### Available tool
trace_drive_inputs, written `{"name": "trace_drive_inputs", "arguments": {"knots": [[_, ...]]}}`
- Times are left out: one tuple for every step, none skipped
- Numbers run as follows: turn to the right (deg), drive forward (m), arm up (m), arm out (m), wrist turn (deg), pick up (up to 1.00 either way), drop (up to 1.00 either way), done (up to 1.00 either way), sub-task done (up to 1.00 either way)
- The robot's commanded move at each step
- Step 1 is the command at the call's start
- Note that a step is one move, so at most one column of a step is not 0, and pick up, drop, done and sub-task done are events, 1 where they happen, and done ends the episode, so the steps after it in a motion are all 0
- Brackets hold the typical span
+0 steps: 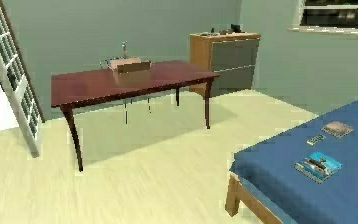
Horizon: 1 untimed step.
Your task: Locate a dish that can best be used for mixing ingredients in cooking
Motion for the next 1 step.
{"name": "trace_drive_inputs", "arguments": {"knots": [[-21.0, 0.00, 0.00, 0.00, 0.0, 0.00, 0.00, 0.00, 0.00]]}}
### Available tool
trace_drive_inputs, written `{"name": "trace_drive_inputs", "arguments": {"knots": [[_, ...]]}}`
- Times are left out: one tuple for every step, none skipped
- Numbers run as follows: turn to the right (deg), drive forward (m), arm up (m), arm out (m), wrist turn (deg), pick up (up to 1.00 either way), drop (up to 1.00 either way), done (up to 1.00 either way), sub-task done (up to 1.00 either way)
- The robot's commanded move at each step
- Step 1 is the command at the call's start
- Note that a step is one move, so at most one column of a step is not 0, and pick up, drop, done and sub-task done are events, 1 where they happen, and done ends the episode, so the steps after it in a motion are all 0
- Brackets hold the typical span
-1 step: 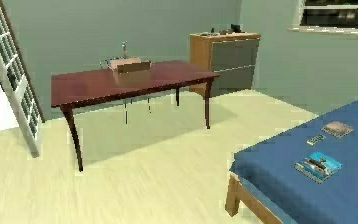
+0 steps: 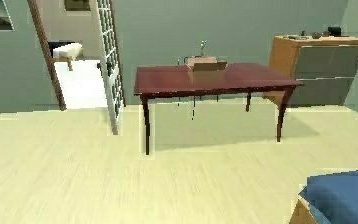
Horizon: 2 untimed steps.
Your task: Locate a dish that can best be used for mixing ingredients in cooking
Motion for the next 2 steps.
{"name": "trace_drive_inputs", "arguments": {"knots": [[0.0, 1.00, 0.00, 0.00, 0.0, 0.00, 0.00, 0.00, 0.00], [-9.0, 0.00, 0.00, 0.00, 0.0, 0.00, 0.00, 0.00, 0.00]]}}
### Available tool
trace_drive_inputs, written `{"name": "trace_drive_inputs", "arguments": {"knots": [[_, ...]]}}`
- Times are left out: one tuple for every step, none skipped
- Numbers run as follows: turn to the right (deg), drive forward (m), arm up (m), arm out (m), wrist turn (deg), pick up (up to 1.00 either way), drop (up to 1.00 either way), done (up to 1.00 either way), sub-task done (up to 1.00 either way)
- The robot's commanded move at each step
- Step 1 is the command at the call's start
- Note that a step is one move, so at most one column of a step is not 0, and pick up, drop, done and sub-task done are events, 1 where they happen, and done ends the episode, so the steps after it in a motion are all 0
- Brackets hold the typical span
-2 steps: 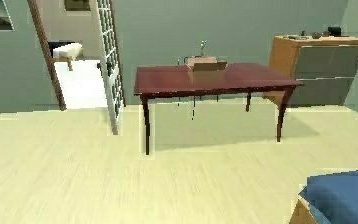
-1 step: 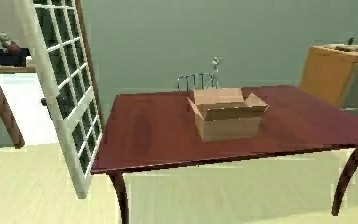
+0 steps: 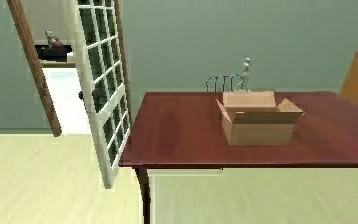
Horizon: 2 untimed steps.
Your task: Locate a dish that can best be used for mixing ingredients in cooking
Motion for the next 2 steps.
{"name": "trace_drive_inputs", "arguments": {"knots": [[0.0, 0.20, 0.00, 0.00, 0.0, 0.00, 0.00, 0.00, 0.00], [45.0, 0.00, 0.00, 0.00, 0.0, 0.00, 0.00, 0.00, 0.00]]}}
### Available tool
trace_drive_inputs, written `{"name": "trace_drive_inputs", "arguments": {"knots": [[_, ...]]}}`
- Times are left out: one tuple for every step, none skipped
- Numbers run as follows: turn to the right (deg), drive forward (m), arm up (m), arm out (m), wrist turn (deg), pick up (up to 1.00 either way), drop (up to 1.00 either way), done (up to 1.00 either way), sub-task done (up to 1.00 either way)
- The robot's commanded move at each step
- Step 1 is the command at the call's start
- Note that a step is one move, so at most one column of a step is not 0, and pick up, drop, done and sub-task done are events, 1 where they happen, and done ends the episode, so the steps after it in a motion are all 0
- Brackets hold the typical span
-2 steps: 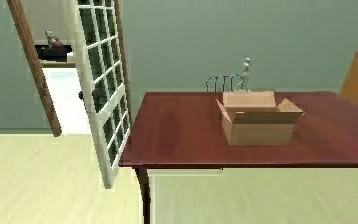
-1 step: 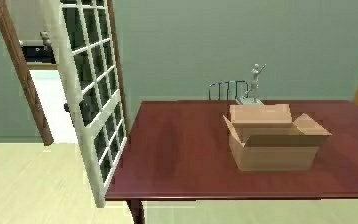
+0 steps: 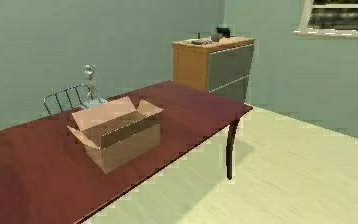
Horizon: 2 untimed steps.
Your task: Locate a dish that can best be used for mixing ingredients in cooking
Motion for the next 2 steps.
{"name": "trace_drive_inputs", "arguments": {"knots": [[30.0, 0.00, 0.00, 0.00, 0.0, 0.00, 0.00, 0.00, 0.00], [0.0, 0.40, 0.00, 0.00, 0.0, 0.00, 0.00, 0.00, 0.00]]}}
